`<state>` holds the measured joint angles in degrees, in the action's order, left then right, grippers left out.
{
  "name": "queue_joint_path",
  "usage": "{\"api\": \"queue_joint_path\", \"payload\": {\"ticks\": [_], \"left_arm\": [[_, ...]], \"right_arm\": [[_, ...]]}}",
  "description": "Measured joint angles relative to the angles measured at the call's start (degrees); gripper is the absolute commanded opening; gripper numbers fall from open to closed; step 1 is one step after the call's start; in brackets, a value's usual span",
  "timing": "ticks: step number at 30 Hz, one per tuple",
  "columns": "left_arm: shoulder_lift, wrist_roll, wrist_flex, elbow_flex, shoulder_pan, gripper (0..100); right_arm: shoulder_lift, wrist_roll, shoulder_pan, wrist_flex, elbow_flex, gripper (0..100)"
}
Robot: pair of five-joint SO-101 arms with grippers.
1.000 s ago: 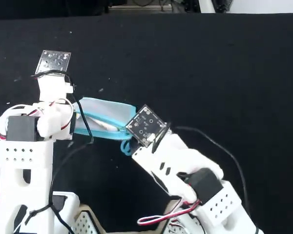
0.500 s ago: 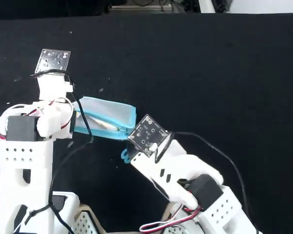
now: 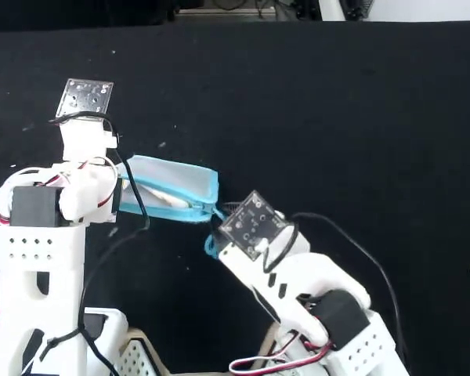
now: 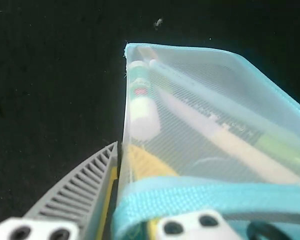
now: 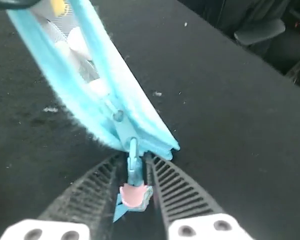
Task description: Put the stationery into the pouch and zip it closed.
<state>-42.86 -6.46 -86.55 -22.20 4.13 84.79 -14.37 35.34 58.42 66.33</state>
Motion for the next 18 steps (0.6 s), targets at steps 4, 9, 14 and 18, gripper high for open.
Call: {"api": "queue_joint_path", "payload": {"ticks": [4,9,14,18], "left_arm": [[0.0,0.0,0.0,0.0,0.0,3],[0.0,0.0,0.0,0.0,0.0,3],[0.0,0.0,0.0,0.0,0.0,3],[0.0,0.0,0.0,0.0,0.0,3]], "right_arm": [[0.79,-2.37,0.0,0.62,0.0,1.1],[1.32,-2.81,-0.44,1.41,-0.26,1.1],[1.41,-2.9,-2.11,5.19,-5.36,1.1],[1.41,-2.9,-2.11,7.38,-5.8,1.1]]}}
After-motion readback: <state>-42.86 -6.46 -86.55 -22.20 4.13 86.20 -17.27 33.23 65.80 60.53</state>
